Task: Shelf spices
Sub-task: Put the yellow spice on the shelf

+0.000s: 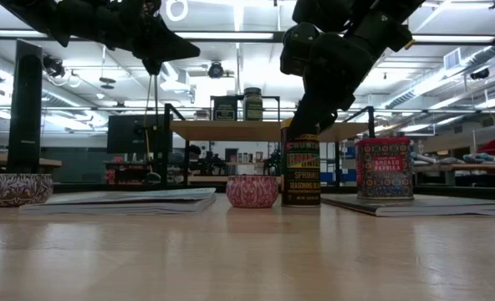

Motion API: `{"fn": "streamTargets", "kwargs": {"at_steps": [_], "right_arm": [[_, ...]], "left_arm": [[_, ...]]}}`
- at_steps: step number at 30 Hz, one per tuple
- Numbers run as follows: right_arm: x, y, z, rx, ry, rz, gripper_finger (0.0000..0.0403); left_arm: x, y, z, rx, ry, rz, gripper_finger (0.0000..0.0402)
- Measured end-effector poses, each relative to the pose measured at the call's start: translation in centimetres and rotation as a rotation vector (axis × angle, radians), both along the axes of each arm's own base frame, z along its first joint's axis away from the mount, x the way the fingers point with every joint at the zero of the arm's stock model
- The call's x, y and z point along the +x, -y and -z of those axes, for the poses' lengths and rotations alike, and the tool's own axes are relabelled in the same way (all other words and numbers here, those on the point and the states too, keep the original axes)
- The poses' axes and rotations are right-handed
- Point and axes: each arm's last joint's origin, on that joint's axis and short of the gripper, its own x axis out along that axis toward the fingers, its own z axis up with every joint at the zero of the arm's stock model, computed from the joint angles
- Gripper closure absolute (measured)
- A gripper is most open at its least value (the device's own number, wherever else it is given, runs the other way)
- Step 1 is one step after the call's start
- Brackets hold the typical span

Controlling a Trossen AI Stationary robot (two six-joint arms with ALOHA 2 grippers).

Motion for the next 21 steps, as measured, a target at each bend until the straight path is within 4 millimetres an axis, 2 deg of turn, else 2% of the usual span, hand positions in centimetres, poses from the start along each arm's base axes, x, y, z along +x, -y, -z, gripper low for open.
{"fn": "streamTargets", "kwargs": {"at_steps": [4,12,17,21], "right_arm": [[0.0,0.0,0.0,0.002,0.003,0.001,0.0179],[0.1,0.1,-0.5,-0.026,-0.012,0.015,0.0179],[1.0,0.1,-3.5,-0.102,-0.021,0.004,0.0179],[1.8,0.1,-6.8,-0.14,0.003,-0.024,0.0179]], "left_arm": [[0.0,0.0,0.0,0.0,0.0,0.0,0.0401],[0.0,0.0,0.0,0.0,-0.001,0.0,0.0401],[0.0,0.0,0.0,0.0,0.0,0.0,0.0401],[0.0,0.0,0.0,0.0,0.0,0.0,0.0401]]}}
